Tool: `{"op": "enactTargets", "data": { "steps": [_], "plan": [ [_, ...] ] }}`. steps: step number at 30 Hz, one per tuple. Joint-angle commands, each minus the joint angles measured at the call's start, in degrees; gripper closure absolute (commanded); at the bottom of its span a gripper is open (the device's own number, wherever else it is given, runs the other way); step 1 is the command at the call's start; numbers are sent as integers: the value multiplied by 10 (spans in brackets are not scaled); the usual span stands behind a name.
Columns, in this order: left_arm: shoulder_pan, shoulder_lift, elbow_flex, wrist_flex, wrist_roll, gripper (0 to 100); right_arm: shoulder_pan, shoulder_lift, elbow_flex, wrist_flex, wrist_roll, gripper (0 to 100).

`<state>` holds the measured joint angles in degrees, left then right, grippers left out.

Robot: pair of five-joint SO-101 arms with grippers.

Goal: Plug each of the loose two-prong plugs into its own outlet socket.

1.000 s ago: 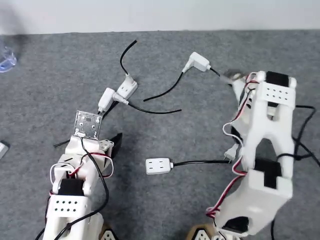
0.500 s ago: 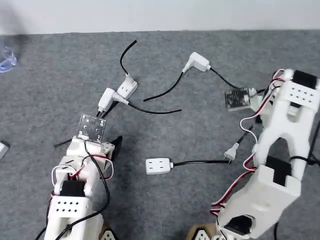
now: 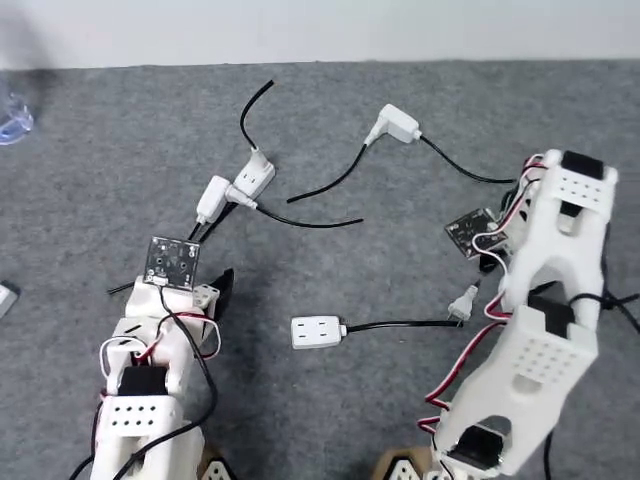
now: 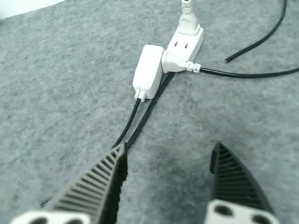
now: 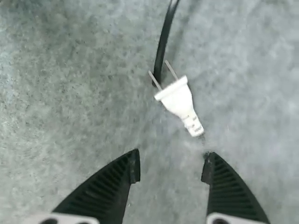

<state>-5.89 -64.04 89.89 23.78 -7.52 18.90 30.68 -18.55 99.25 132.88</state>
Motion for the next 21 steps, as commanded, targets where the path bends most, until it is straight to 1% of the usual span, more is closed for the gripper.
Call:
{"op": "enactTargets", "data": {
  "steps": [1,7,14,17,21],
  "plan": [
    [-12,-5,-7,-11,13,732,-16,6,-15,9,35,794],
    [-54,-5,-8,-11,39,732,-29,14,-15,32,76,794],
    [-57,-4,-8,-14,39,732,-27,16,0,29,140,794],
    [-57,-4,-8,-14,39,732,-28,16,35,2,173,794],
    [-57,-4,-8,-14,38,732,-44,16,78,-56,178,794]
  ]
}}
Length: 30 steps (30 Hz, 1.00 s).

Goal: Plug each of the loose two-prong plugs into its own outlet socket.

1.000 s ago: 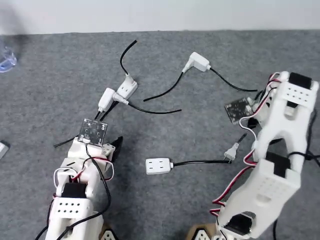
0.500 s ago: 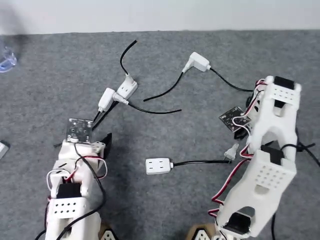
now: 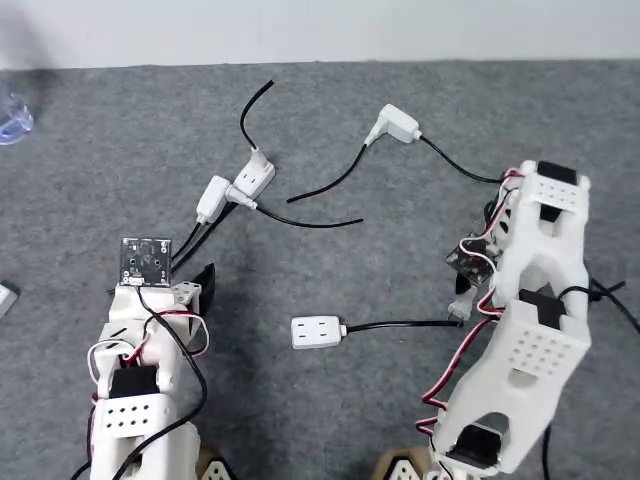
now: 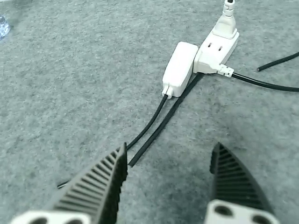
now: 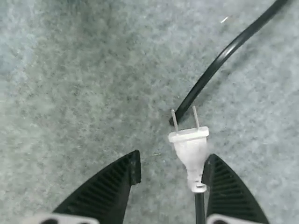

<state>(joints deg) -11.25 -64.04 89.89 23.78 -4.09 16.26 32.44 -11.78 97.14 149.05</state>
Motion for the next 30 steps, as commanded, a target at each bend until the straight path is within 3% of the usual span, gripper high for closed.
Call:
{"op": "enactTargets", "data": {
  "steps": [1,9,14,24,30],
  "plan": [
    [-4,-4,-8,-14,4,732,-22,0,21,-49,17,794],
    [-1,-4,-8,-13,4,732,-32,28,47,-127,16,807],
    [-1,-4,-8,-13,4,732,-29,34,37,-125,15,995],
    [1,-4,-8,-12,4,732,-25,17,33,-109,9,990],
    [1,-4,-8,-13,5,732,-23,-84,-28,15,-26,990]
  ]
}}
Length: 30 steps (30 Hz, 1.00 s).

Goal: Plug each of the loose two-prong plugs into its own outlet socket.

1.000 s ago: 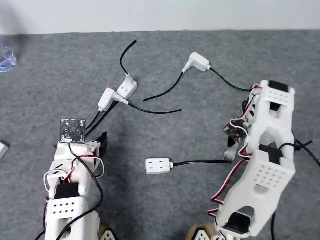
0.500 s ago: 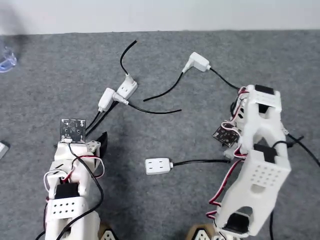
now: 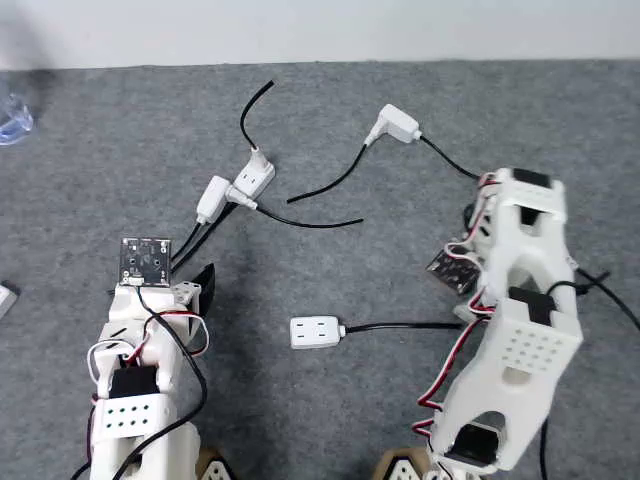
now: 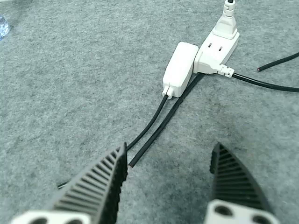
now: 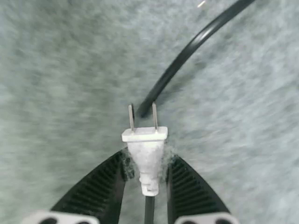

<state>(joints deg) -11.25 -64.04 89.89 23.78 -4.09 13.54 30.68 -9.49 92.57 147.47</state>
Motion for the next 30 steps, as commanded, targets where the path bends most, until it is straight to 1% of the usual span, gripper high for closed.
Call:
{"op": "enactTargets", "data": {
  "steps": [1,3,6,9,13,17,21,24,30],
  "plan": [
    [1,-4,-8,-13,5,732,9,-80,-66,83,-11,990],
    [1,-4,-8,-13,6,732,10,-105,-78,102,-13,990],
    [3,-4,-8,-13,6,732,-5,-126,-79,101,-80,990],
    [25,-5,-5,-12,4,732,-36,-140,-81,98,-185,990],
    [30,-5,-5,-11,3,732,-86,-148,-82,96,-322,990],
    [32,-5,-5,-11,3,732,-123,-142,-75,53,-453,990],
    [33,-6,-5,-11,3,732,-177,-131,-25,11,-574,990],
    [33,-6,-5,-11,3,732,-211,-117,19,-40,-629,990],
    [33,-7,-5,-11,3,732,-254,-90,93,-160,-695,990]
  ]
}}
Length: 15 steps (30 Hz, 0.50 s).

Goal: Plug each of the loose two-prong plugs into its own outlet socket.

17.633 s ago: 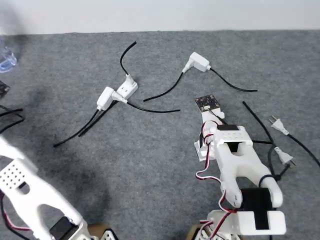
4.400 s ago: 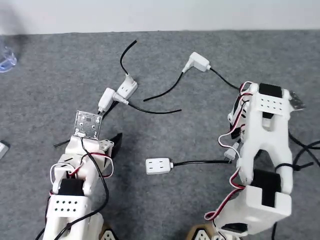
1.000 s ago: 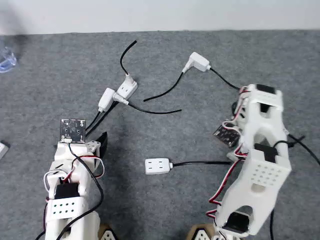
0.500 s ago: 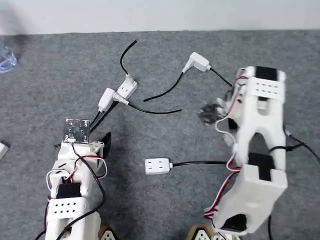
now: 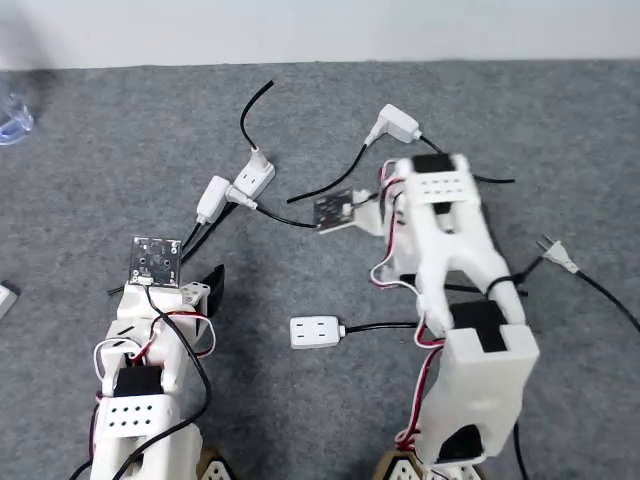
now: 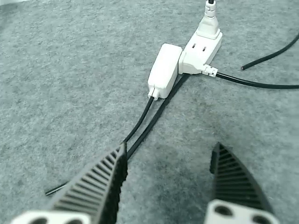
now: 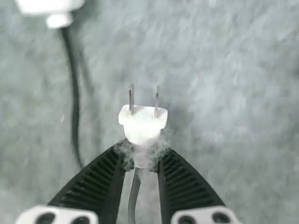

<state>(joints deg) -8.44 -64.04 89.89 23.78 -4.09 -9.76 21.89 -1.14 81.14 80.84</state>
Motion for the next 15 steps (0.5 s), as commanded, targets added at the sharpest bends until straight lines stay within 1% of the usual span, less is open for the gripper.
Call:
{"op": "enactTargets", "data": {
  "steps": [1,6,7,12,13,15],
  "plan": [
    [4,-7,-5,-11,3,732,-25,1,18,-55,-33,990],
    [4,-7,-5,-11,3,732,-34,7,55,-87,-36,980],
    [4,-7,-5,-11,3,732,-34,5,62,-89,-36,957],
    [21,-5,-4,-11,2,732,-36,2,67,-84,-36,745],
    [24,-5,-4,-11,-5,732,-40,1,67,-78,-34,729],
    [26,-5,-1,-11,-24,732,-52,-11,68,-64,-33,742]
  ]
}}
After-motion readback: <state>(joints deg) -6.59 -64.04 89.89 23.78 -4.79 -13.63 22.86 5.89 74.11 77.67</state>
